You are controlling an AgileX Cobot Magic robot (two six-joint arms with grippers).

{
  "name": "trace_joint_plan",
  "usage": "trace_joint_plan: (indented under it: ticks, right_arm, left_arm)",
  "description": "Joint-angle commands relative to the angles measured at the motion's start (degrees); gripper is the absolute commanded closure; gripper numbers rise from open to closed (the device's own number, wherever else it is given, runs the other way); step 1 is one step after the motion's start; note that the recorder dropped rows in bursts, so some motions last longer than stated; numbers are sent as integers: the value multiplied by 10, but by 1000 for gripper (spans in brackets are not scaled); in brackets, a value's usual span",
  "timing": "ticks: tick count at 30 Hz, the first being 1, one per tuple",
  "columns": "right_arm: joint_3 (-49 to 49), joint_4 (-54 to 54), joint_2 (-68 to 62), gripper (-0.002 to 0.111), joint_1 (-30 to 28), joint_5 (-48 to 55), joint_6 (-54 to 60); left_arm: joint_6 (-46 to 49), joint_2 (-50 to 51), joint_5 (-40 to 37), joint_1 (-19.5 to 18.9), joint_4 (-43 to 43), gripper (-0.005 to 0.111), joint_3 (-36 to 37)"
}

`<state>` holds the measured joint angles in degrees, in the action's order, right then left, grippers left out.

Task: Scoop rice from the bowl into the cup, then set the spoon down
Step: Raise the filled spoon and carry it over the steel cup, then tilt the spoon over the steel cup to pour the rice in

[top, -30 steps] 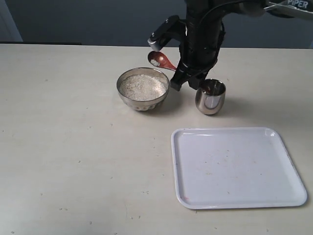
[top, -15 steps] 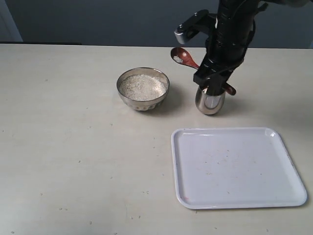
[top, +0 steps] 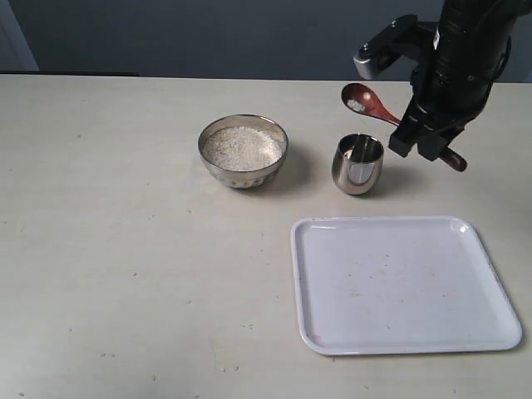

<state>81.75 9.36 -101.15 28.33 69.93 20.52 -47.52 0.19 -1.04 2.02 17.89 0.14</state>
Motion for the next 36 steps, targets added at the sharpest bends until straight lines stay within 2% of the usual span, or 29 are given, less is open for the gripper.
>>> trace_joint_plan:
  ticks: [1,11,36]
  right_arm:
    - [-31,22,9,109,-3,0,2]
    - [-79,80,9,109,-3,-10,-41]
    - [-79,101,-28,109,-3,-106,-75]
  left_arm:
    - [1,-2,6,-2,2,106,-1]
    - [1,-2,6,-2,2,106,-1]
    - [1,-2,6,-2,2,106,-1]
